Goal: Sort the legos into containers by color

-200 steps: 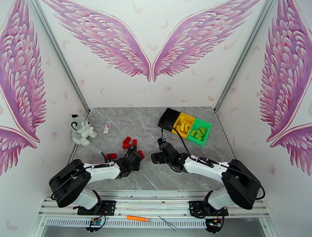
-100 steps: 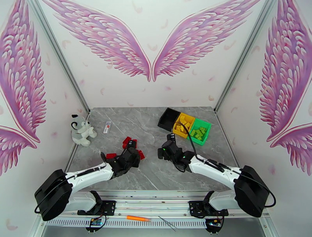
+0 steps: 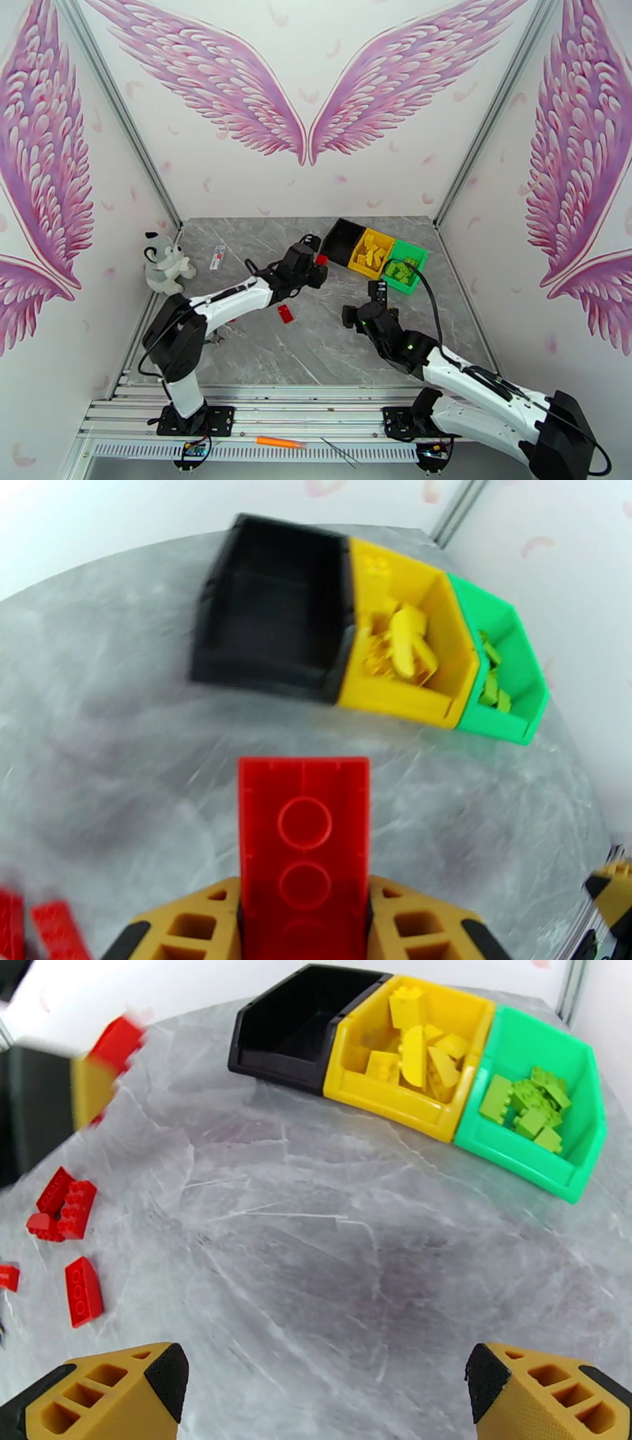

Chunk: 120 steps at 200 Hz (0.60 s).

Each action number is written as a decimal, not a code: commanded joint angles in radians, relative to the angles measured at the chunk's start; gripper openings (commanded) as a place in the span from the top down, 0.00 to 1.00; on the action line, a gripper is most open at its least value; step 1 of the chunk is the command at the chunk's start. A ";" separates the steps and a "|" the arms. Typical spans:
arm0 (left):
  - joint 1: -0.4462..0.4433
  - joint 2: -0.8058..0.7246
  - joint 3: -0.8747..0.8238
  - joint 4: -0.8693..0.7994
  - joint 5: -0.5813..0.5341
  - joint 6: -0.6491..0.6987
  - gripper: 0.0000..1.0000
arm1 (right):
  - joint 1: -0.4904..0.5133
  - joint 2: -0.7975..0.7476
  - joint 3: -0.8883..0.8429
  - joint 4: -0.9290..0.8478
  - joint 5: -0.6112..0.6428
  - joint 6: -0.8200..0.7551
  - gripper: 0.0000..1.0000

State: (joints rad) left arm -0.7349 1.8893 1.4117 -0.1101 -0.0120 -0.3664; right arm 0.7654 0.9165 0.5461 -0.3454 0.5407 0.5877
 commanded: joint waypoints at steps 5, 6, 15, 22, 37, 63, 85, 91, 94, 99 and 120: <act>0.020 0.150 0.214 -0.011 0.094 0.042 0.73 | -0.011 -0.078 -0.044 -0.049 0.001 0.023 0.01; 0.021 0.158 0.225 -0.011 0.098 0.043 0.73 | -0.010 -0.079 -0.045 -0.050 -0.002 0.025 0.01; 0.030 0.216 0.303 -0.021 0.109 0.050 0.73 | -0.010 -0.102 -0.055 -0.060 -0.013 0.038 0.01; 0.037 0.263 0.367 -0.037 0.113 0.052 0.73 | -0.010 -0.118 -0.061 -0.065 -0.022 0.042 0.01; 0.057 0.360 0.501 -0.075 0.133 0.050 0.73 | -0.010 -0.150 -0.071 -0.078 -0.041 0.043 0.01; 0.092 0.509 0.708 -0.134 0.169 0.038 0.71 | -0.009 -0.203 -0.080 -0.102 -0.048 0.042 0.01; 0.115 0.579 0.800 -0.163 0.192 0.035 0.60 | -0.010 -0.234 -0.080 -0.125 -0.039 0.042 0.01; 0.118 0.586 0.807 -0.161 0.195 0.036 0.53 | -0.010 -0.239 -0.080 -0.124 -0.038 0.043 0.01; 0.119 0.588 0.810 -0.161 0.196 0.039 0.51 | -0.009 -0.241 -0.081 -0.124 -0.040 0.044 0.01; 0.119 0.590 0.814 -0.162 0.196 0.041 0.45 | -0.009 -0.241 -0.081 -0.123 -0.038 0.043 0.01; 0.114 0.583 0.818 -0.163 0.216 0.061 0.26 | -0.010 -0.237 -0.081 -0.108 -0.038 0.039 0.01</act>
State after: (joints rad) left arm -0.6079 2.4680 2.1738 -0.2420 0.1585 -0.3370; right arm 0.7612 0.6827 0.4778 -0.4393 0.5049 0.6136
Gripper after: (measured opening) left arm 0.672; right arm 0.992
